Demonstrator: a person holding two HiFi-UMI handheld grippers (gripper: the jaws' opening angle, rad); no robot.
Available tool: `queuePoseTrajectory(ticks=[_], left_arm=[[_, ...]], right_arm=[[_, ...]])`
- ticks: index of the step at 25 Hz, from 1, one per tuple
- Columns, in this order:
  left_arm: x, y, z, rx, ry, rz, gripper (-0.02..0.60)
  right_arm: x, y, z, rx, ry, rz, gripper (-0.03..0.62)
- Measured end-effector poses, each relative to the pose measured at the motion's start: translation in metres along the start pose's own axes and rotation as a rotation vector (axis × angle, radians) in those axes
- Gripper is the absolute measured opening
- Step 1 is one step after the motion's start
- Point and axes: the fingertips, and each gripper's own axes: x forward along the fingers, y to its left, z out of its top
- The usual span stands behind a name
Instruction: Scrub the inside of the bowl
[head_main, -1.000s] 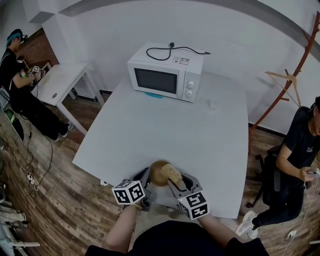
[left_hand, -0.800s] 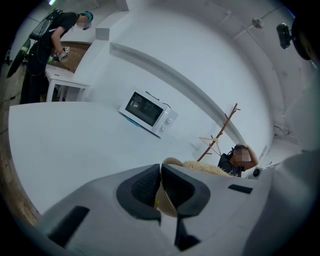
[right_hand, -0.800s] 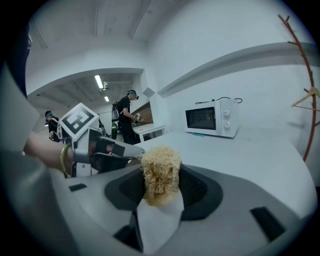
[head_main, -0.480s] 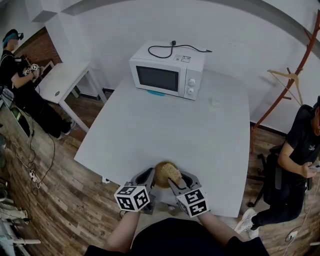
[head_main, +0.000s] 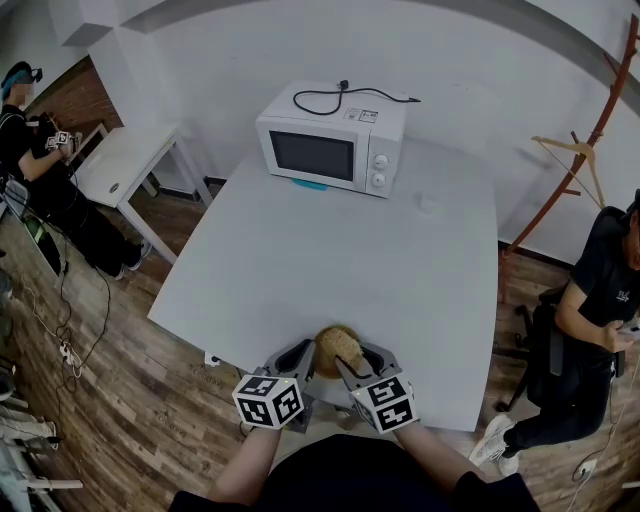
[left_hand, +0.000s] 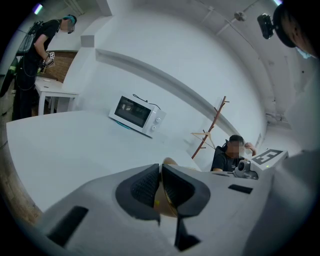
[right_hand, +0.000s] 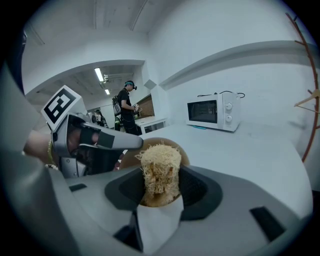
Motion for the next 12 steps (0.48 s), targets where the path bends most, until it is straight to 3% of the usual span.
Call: queuePoseTrajectory(ticks=[12], left_arm=[[-0.007,-0.005,-0.002,0.038,-0.002,0.003,0.031]], right_arm=[[-0.001,0.029,0.003,-0.097,0.016,0.078,0.179]])
